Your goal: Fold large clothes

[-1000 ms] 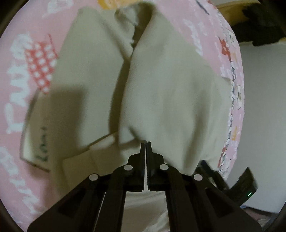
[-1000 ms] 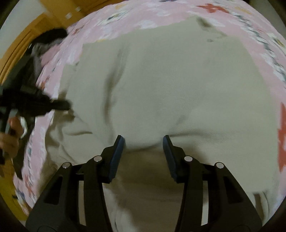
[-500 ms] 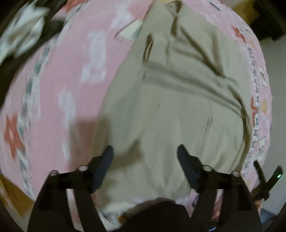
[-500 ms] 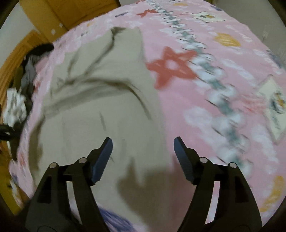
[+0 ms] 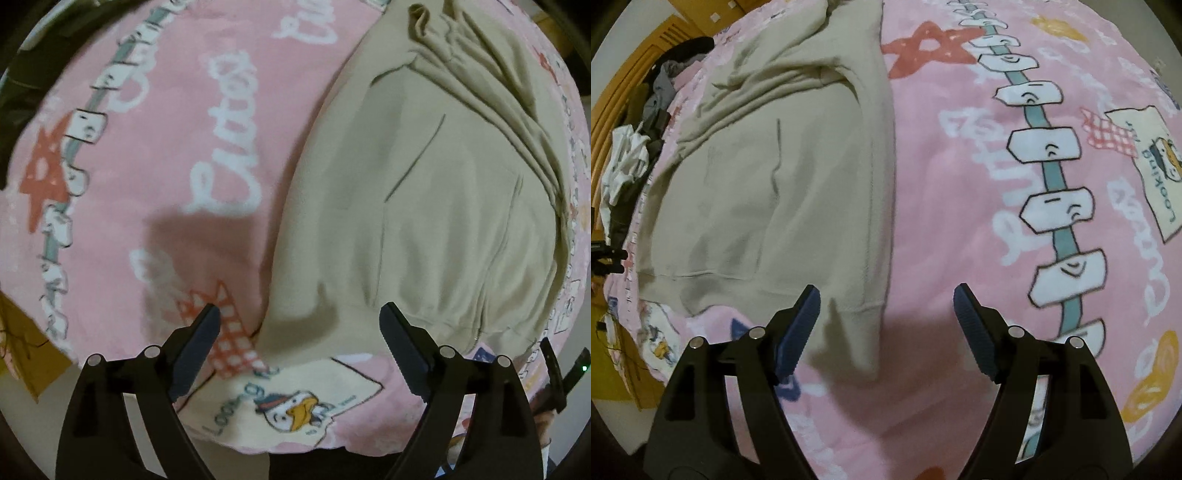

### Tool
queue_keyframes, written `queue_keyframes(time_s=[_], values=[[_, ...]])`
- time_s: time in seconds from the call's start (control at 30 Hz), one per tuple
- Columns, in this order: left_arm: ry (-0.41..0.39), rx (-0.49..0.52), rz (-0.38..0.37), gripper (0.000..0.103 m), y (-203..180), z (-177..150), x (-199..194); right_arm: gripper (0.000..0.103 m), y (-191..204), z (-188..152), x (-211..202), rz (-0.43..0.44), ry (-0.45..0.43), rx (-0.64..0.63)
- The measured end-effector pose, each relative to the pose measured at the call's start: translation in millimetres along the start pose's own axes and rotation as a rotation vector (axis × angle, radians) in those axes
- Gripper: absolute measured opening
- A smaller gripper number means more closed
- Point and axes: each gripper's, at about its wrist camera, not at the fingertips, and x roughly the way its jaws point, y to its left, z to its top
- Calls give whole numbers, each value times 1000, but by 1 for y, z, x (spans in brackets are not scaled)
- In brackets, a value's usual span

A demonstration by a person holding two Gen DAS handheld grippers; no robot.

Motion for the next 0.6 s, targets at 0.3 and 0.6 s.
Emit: queue_keyframes(time_s=[0.3, 0.6], values=[[128, 65, -31, 84, 3, 3, 65, 73, 19, -1, 32, -23, 58, -72], [108, 134, -4, 50, -13, -14, 65, 68, 29, -24, 34, 146, 79, 19]])
